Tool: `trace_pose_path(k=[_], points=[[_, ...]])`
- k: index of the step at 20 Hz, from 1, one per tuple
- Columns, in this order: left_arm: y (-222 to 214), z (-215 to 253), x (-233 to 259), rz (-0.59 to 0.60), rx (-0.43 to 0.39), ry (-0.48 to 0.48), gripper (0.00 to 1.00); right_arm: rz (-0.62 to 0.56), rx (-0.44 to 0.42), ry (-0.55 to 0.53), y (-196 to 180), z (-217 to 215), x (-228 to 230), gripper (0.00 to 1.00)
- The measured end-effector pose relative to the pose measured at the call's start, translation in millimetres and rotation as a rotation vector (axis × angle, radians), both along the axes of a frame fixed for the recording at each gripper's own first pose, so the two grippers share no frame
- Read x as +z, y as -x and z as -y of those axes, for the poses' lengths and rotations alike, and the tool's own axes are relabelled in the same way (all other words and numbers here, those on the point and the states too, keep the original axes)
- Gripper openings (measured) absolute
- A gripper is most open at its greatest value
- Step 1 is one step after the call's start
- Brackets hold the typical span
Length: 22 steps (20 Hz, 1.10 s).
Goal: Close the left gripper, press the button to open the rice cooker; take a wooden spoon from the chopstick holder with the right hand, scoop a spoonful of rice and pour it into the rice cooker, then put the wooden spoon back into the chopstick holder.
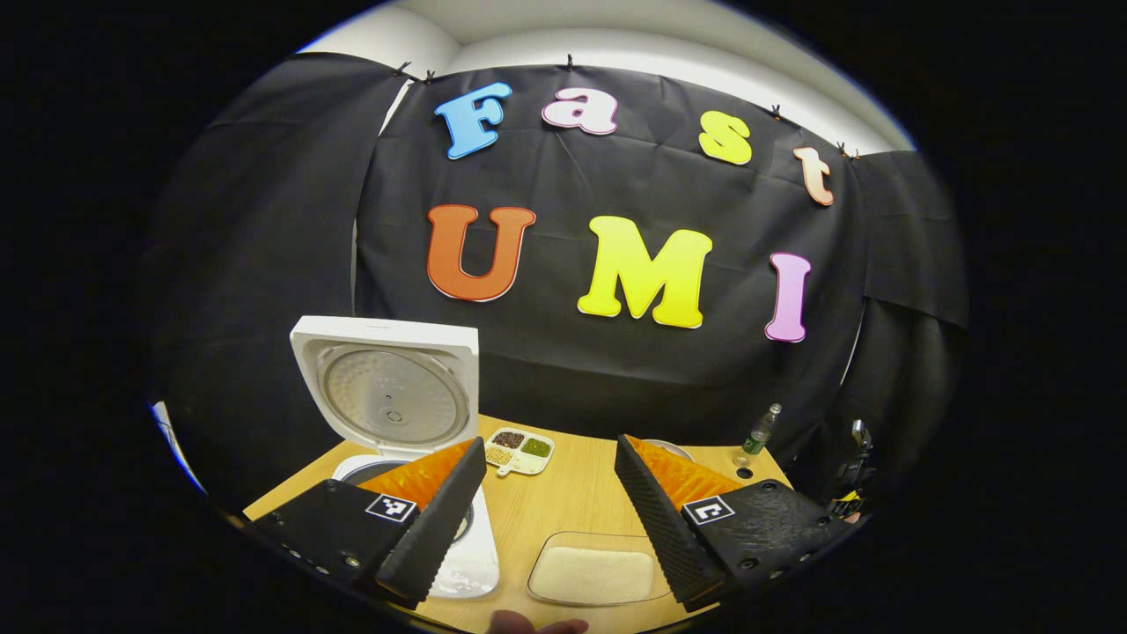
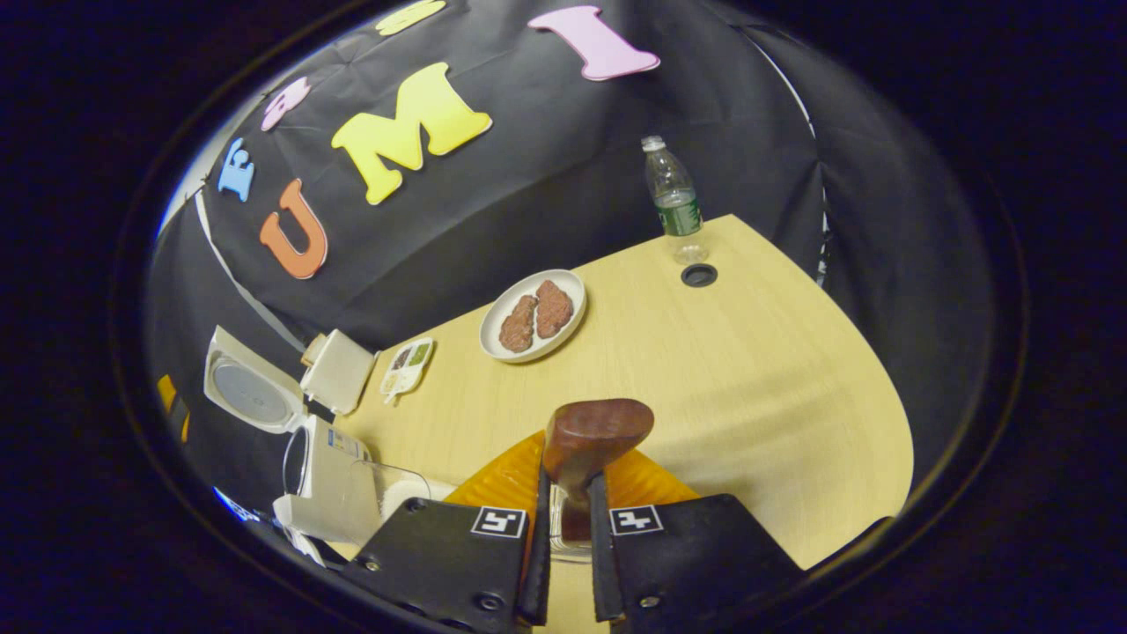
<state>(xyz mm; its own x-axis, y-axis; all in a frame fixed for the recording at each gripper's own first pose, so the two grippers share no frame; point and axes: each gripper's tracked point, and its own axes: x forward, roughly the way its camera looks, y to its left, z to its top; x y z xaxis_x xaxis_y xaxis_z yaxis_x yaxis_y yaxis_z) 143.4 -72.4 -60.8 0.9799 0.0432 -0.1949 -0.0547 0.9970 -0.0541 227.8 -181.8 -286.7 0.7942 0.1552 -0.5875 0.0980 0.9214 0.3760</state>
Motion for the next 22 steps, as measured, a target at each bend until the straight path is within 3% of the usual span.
trace_pose_path(k=[5, 9, 14, 19, 22], points=[[29, -37, 7, 0.026, -0.032, -0.032, 0.94, 0.099, -0.07, 0.172, 18, -13, 60, 0.18], [48, -63, 14, 0.06, -0.062, -0.049, 0.94, 0.16, -0.031, 0.305, 48, -58, 109, 0.17], [67, -90, 24, 0.103, -0.079, -0.03, 0.94, 0.214, 0.023, 0.284, 65, -134, 137, 0.13], [91, -120, 20, 0.094, -0.053, -0.034, 0.94, 0.194, 0.123, 0.325, 63, -200, 94, 0.13], [103, -139, 11, 0.065, -0.024, -0.021, 0.94, 0.141, 0.185, 0.452, 61, -220, 40, 0.13]])
